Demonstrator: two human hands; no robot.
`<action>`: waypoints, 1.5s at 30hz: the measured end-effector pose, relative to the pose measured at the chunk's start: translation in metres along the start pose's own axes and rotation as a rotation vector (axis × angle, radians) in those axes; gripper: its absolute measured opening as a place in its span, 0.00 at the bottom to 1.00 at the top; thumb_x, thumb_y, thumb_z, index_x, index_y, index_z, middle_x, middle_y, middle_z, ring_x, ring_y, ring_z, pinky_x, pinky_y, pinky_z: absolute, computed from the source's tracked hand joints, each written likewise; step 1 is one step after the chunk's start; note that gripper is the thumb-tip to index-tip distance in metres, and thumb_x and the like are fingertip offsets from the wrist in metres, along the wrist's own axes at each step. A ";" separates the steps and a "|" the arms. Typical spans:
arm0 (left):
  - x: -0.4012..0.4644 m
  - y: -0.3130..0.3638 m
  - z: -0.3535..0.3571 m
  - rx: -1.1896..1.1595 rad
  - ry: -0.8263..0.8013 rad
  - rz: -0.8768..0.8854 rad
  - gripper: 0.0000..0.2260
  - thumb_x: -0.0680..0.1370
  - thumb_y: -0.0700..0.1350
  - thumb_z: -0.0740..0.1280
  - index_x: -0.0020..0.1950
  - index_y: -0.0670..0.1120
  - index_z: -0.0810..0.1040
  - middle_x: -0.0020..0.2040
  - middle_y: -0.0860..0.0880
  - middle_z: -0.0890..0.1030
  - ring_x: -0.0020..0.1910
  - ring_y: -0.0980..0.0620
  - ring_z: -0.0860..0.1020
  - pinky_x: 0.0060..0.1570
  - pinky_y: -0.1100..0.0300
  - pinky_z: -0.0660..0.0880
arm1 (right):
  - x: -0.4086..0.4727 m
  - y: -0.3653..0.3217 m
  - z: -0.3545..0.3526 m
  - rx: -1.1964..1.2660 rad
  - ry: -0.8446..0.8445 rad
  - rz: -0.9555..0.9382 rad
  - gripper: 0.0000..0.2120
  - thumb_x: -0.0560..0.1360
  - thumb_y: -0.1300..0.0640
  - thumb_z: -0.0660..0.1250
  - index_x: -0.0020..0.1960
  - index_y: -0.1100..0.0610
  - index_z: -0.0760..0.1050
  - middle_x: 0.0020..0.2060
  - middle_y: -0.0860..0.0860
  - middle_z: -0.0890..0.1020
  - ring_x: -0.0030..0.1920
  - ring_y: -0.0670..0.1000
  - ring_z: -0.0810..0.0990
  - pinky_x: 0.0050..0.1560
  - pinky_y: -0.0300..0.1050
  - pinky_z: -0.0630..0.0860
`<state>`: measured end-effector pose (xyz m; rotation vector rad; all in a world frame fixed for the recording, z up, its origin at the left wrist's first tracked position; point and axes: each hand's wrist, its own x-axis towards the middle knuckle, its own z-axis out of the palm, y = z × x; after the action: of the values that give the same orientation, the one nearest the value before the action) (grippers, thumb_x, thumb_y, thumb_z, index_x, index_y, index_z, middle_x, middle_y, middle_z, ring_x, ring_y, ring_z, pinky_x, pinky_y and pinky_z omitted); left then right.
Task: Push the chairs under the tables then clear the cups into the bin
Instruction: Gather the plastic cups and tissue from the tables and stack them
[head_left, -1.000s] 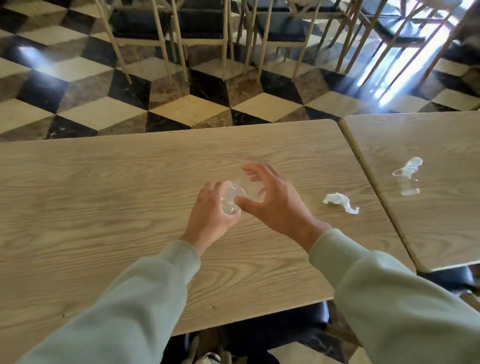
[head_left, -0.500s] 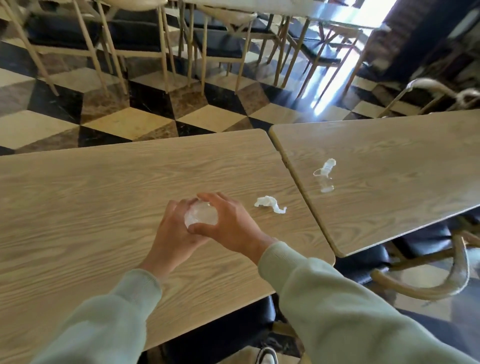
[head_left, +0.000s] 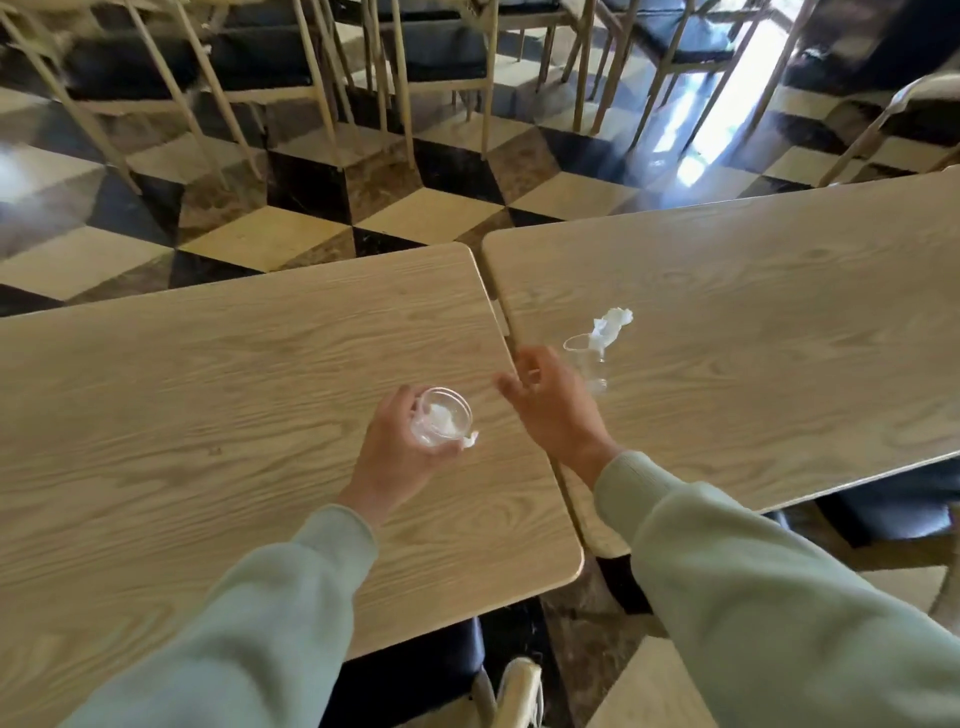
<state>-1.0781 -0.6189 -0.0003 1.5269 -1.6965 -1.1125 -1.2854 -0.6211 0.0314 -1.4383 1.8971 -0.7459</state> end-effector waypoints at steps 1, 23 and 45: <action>0.005 0.005 0.014 -0.001 0.000 -0.020 0.30 0.64 0.46 0.85 0.62 0.44 0.78 0.58 0.42 0.81 0.57 0.44 0.80 0.59 0.49 0.76 | 0.012 0.018 -0.013 -0.033 0.035 0.032 0.22 0.79 0.46 0.71 0.68 0.56 0.75 0.60 0.54 0.80 0.59 0.54 0.80 0.57 0.49 0.74; 0.050 0.025 0.107 -0.058 -0.077 -0.055 0.29 0.70 0.45 0.83 0.67 0.45 0.76 0.61 0.44 0.80 0.59 0.48 0.80 0.61 0.55 0.76 | 0.075 0.127 -0.027 0.135 0.126 0.436 0.31 0.70 0.45 0.77 0.69 0.54 0.73 0.49 0.43 0.79 0.47 0.44 0.79 0.44 0.38 0.72; 0.003 0.012 0.032 -0.033 0.031 -0.090 0.30 0.67 0.43 0.82 0.66 0.45 0.77 0.58 0.47 0.83 0.57 0.46 0.81 0.59 0.49 0.77 | -0.015 0.000 0.030 0.423 -0.121 0.060 0.27 0.68 0.56 0.81 0.62 0.42 0.76 0.56 0.42 0.84 0.60 0.41 0.80 0.62 0.46 0.78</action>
<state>-1.1119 -0.6153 -0.0055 1.6058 -1.5946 -1.1507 -1.2590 -0.6082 0.0147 -1.1291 1.5668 -0.9422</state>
